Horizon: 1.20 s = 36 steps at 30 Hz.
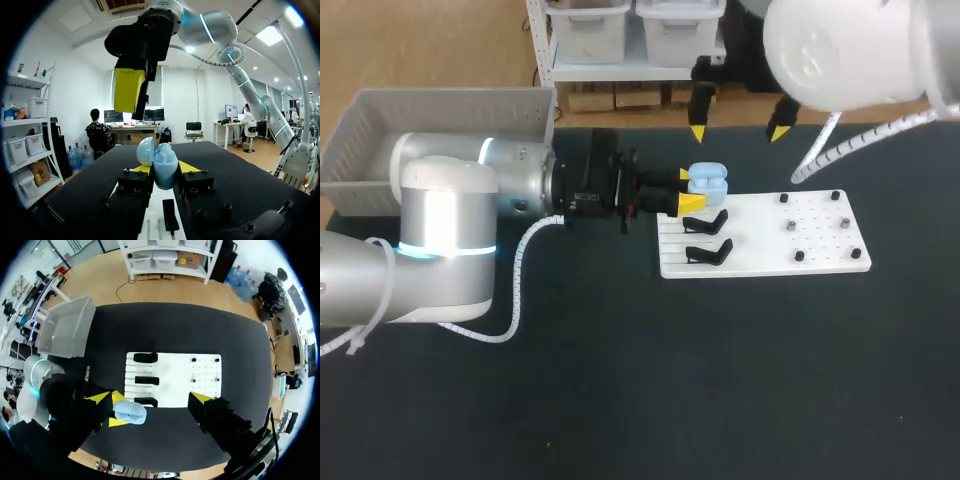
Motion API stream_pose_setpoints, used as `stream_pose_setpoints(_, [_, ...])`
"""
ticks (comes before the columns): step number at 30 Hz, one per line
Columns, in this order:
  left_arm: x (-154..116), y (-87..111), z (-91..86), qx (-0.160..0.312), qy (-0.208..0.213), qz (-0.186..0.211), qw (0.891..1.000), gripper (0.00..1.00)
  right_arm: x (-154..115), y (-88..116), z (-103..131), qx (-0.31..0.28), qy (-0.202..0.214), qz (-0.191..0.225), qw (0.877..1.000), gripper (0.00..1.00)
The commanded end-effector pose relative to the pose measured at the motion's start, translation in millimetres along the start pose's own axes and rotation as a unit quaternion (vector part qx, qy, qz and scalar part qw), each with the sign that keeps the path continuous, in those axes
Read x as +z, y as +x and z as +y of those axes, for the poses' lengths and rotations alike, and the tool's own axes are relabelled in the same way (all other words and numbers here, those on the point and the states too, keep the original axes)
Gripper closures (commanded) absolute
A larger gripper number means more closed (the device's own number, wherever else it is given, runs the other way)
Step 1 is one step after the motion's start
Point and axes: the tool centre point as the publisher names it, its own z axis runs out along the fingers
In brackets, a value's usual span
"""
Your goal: Pick up each earbud case from the left stands, insert the matching earbuds, close the lid, and place the case in the box.
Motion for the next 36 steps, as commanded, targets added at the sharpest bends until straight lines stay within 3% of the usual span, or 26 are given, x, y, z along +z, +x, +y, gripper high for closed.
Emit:
stream_pose_setpoints(1, [0.0, 0.3, 0.4, 0.000, 0.001, 0.001, 1.000, 1.00, 14.7, -6.4, -2.4, 0.007, 0.008, 0.007, 1.000, 0.00])
stream_pose_setpoints(12, [0.0, 0.3, 0.4, 0.000, 0.001, 0.001, 1.000, 1.00, 39.7, 3.6, -10.5, 0.009, 0.021, 0.043, 0.999, 0.00])
stream_pose_setpoints(24, [0.0, 0.3, 0.4, 0.000, 0.001, 0.001, 1.000, 1.00, 30.1, 27.3, -12.8, -0.006, 0.028, 0.053, 0.998, 0.00])
stream_pose_setpoints(29, [0.0, 0.3, 0.4, 0.000, 0.001, 0.001, 1.000, 1.00, 4.7, 25.6, -19.6, 0.011, 0.030, -0.030, 0.999, 0.00])
stream_pose_setpoints(32, [0.0, 0.3, 0.4, 0.000, 0.001, 0.001, 1.000, 1.00, -21.1, 31.0, -18.7, -0.018, 0.011, -0.079, 0.997, 0.00])
stream_pose_setpoints(36, [-29.9, -14.9, 7.2, -0.029, -0.068, 0.023, 0.997, 1.00, -48.0, 47.1, -10.6, -0.065, -0.014, -0.116, 0.991, 0.00])
